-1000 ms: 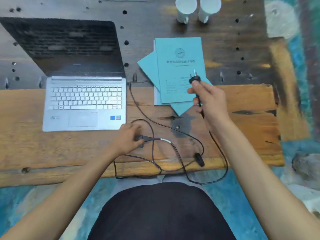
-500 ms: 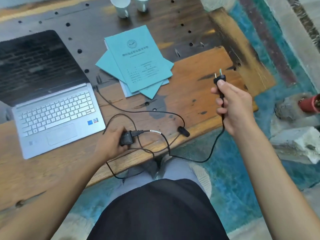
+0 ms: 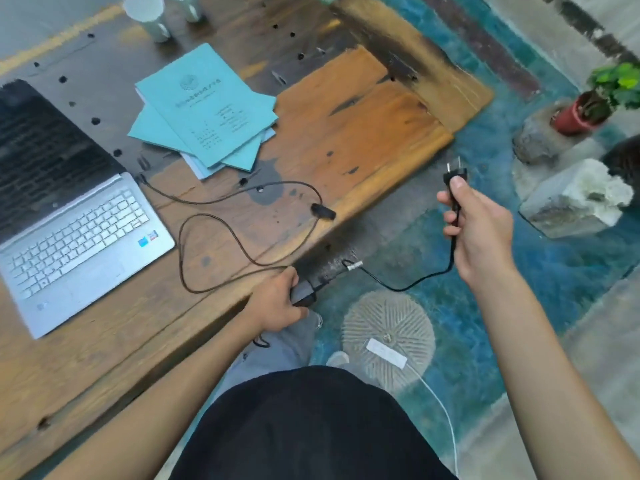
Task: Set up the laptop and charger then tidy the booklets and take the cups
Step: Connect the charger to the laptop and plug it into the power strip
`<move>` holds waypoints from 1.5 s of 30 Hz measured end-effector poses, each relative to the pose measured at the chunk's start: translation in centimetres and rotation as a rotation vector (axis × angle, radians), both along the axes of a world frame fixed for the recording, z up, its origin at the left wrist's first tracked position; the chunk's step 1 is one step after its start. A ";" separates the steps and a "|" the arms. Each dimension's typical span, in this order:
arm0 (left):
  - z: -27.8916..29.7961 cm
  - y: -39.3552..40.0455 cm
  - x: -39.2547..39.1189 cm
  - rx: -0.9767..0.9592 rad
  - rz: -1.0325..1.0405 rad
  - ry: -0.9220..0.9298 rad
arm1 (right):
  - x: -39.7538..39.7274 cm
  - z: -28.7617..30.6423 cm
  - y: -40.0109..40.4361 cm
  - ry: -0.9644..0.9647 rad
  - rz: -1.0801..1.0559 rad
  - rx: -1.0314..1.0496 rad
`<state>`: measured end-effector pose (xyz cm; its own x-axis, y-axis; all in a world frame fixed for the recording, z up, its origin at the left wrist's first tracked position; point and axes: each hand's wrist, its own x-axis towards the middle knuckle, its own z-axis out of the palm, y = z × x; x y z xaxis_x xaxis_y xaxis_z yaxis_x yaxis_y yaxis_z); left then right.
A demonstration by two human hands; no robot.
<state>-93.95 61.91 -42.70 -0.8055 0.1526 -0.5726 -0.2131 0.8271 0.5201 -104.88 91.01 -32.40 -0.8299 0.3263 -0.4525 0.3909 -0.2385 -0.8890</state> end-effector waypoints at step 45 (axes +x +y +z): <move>-53.6 4.9 9.8 -0.278 -0.622 -0.004 | 40.3 -58.8 10.9 -0.589 0.064 0.390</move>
